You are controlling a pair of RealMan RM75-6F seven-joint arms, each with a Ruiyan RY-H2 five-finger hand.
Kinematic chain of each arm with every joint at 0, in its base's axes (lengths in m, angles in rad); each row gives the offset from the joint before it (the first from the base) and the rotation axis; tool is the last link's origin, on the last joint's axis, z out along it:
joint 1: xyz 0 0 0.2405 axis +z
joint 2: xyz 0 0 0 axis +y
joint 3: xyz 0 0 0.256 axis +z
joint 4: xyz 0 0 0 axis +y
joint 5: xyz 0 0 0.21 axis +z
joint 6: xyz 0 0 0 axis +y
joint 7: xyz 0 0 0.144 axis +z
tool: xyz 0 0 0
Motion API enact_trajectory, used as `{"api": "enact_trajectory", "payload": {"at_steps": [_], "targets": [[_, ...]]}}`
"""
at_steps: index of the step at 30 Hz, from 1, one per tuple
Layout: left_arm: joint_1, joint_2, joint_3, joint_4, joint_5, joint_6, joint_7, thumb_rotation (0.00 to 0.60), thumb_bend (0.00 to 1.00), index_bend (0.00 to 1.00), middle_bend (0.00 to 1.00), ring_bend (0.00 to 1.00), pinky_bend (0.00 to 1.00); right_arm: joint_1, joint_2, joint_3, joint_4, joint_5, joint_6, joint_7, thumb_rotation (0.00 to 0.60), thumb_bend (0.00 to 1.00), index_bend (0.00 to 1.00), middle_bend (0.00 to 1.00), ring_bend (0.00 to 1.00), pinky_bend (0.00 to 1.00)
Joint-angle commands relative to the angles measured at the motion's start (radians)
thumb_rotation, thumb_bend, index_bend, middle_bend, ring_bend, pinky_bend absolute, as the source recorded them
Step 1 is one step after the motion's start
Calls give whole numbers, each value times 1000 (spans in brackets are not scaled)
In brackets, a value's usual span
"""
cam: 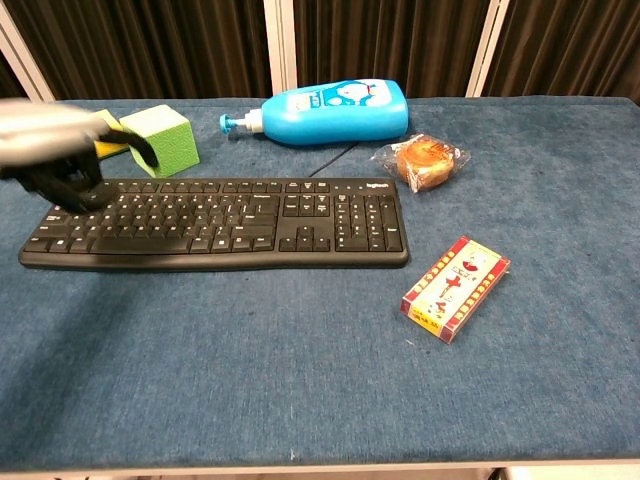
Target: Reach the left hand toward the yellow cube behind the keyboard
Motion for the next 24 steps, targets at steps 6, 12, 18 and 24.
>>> {"api": "enact_trajectory", "payload": {"at_steps": [6, 12, 18, 24], "targets": [[210, 100, 35, -10, 180, 290, -199, 600, 213, 221, 390, 364, 280, -6, -3, -2, 15, 2, 3, 19, 600, 114, 0, 92, 0, 0], [335, 129, 77, 49, 263, 438, -290, 600, 142, 188, 226, 174, 59, -10, -1, -4, 11, -8, 16, 18, 600, 115, 0, 92, 0, 0], [453, 158, 122, 91, 318, 547, -361, 600, 142, 189, 226, 171, 30, -18, -3, -8, 4, -15, 28, 12, 600, 114, 0, 92, 0, 0], [521, 167, 140, 100, 344, 584, -393, 600, 141, 188, 226, 171, 29, -14, -5, -10, -6, -28, 28, -1, 600, 115, 0, 92, 0, 0]]}}
